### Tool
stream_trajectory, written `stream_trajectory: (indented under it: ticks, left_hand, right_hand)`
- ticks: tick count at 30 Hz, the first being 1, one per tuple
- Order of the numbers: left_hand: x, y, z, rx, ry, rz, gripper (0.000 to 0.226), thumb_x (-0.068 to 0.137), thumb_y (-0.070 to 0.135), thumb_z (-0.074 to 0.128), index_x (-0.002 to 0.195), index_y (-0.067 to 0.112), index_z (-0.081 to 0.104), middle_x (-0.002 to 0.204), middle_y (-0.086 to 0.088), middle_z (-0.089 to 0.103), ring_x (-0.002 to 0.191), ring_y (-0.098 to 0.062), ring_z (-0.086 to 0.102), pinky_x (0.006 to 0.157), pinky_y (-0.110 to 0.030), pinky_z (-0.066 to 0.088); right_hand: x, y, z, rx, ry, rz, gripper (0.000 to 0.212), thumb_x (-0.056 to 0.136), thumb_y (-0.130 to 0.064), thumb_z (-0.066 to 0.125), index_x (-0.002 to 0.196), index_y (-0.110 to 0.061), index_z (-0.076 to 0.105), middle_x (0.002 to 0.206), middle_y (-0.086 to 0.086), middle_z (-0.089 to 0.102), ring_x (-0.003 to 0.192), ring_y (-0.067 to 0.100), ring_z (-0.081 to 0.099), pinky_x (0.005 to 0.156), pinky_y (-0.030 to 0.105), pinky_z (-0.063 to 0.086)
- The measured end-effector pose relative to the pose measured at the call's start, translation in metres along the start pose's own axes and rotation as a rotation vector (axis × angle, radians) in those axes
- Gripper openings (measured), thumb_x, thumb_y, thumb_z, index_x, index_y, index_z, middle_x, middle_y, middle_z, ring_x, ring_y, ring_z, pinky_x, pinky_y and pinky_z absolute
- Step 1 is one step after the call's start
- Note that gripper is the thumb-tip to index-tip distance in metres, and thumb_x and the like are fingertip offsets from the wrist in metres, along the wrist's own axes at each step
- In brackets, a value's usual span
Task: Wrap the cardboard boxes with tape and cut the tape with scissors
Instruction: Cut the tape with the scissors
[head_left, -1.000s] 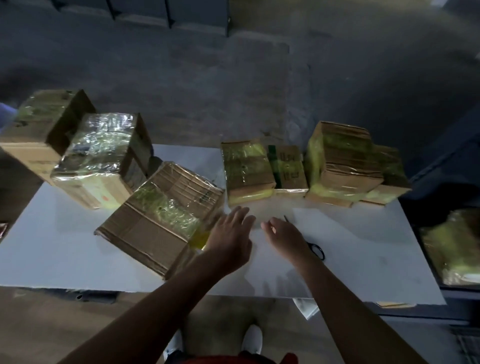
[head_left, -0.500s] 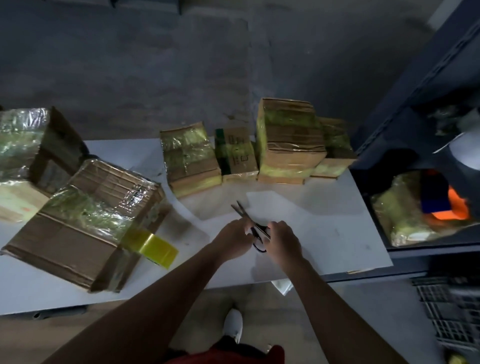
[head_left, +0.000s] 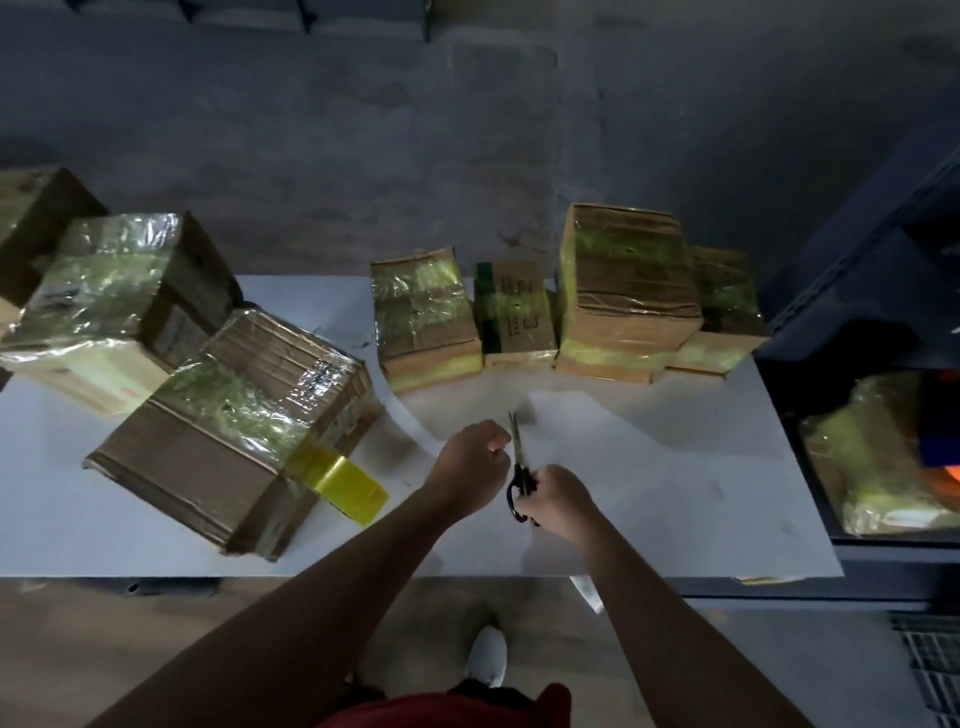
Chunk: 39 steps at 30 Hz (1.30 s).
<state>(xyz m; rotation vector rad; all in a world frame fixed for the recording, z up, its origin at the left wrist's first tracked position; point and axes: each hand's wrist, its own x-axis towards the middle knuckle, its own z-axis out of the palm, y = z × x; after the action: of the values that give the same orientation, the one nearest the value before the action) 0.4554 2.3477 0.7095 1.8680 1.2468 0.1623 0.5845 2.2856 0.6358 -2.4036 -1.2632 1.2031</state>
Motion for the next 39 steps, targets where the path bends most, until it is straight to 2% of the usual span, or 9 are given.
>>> stream_trajectory:
  ticks: [4,10,14,18,21,24,27,32,39]
  left_hand:
    - [-0.007,-0.001,-0.032,-0.032,0.302,0.088,0.021,0.089,0.002,0.049,0.097,0.01,0.066,0.1,-0.003,0.066,0.083,-0.011,0.054,0.067,-0.02,0.037]
    - [-0.031,-0.035,-0.088,-0.004,0.646,0.09,0.02,0.083,-0.001,0.057,0.095,0.01,0.066,0.094,-0.002,0.063,0.082,-0.015,0.056,0.062,-0.01,0.035]
    - [-0.054,-0.069,-0.11,0.309,0.79,0.076,0.035,0.085,0.031,0.051,0.109,0.009,0.065,0.111,-0.01,0.06,0.104,-0.031,0.053,0.083,-0.039,0.045]
    - [-0.07,-0.118,-0.115,0.588,0.461,-0.171,0.076,0.088,0.062,0.044,0.149,0.021,0.026,0.157,-0.01,0.023,0.145,-0.029,0.016,0.113,-0.053,0.019]
    - [-0.075,-0.149,-0.111,0.683,0.328,-0.168,0.083,0.091,0.057,0.047,0.154,0.024,0.005,0.162,-0.006,0.002,0.149,-0.029,-0.002,0.116,-0.056,0.01]
    - [-0.076,-0.164,-0.118,0.75,0.312,-0.05,0.078,0.095,0.022,0.052,0.154,0.023,0.003,0.162,-0.004,0.007,0.148,-0.031,0.004,0.115,-0.054,0.017]
    - [-0.077,-0.174,-0.126,0.698,0.283,0.047,0.08,0.091,0.009,0.055,0.155,0.022,0.008,0.162,-0.003,0.011,0.148,-0.034,0.006,0.115,-0.056,0.017]
    - [-0.084,-0.195,-0.136,0.667,0.259,0.238,0.078,0.088,-0.002,0.056,0.153,0.021,0.021,0.161,0.001,0.015,0.148,-0.033,0.007,0.116,-0.053,0.017]
    - [-0.074,-0.217,-0.184,0.613,0.165,0.438,0.078,0.089,-0.001,0.059,0.149,0.026,0.018,0.158,0.006,0.015,0.148,-0.027,0.006,0.119,-0.044,0.01]
  right_hand:
    - [-0.008,-0.024,-0.009,0.451,-0.263,-0.075,0.021,0.087,-0.017,0.064,0.107,-0.01,0.063,0.09,0.006,0.072,0.074,0.013,0.068,0.057,0.016,0.05]
    - [-0.003,-0.084,-0.006,0.536,-0.404,-0.286,0.03,0.082,-0.013,0.074,0.108,-0.015,0.058,0.099,0.005,0.073,0.092,0.018,0.07,0.078,0.03,0.058]
    - [0.001,-0.121,-0.001,0.544,-0.522,-0.368,0.04,0.077,-0.01,0.072,0.113,-0.01,0.056,0.092,0.007,0.073,0.088,0.021,0.071,0.078,0.035,0.058]
    - [0.01,-0.145,-0.002,0.424,-0.555,-0.45,0.041,0.074,-0.007,0.074,0.112,-0.013,0.058,0.091,0.005,0.074,0.084,0.021,0.071,0.077,0.039,0.054]
    - [0.016,-0.16,-0.004,0.279,-0.497,-0.476,0.033,0.083,0.002,0.065,0.109,-0.017,0.061,0.091,0.002,0.071,0.078,0.013,0.068,0.07,0.036,0.057]
    - [0.016,-0.173,-0.003,0.182,-0.46,-0.507,0.027,0.085,-0.002,0.064,0.109,-0.011,0.061,0.09,0.007,0.068,0.074,0.016,0.064,0.067,0.038,0.055]
    - [0.013,-0.181,-0.001,0.166,-0.434,-0.521,0.027,0.085,-0.007,0.068,0.111,-0.006,0.061,0.091,0.011,0.068,0.076,0.02,0.063,0.068,0.042,0.054]
    - [0.004,-0.186,-0.001,0.191,-0.459,-0.498,0.027,0.081,-0.018,0.076,0.103,-0.021,0.062,0.089,-0.007,0.07,0.074,-0.004,0.065,0.061,0.015,0.05]
    - [-0.006,-0.191,0.007,0.157,-0.503,-0.451,0.024,0.088,-0.009,0.067,0.112,-0.009,0.061,0.093,0.001,0.073,0.086,0.009,0.069,0.08,0.036,0.051]
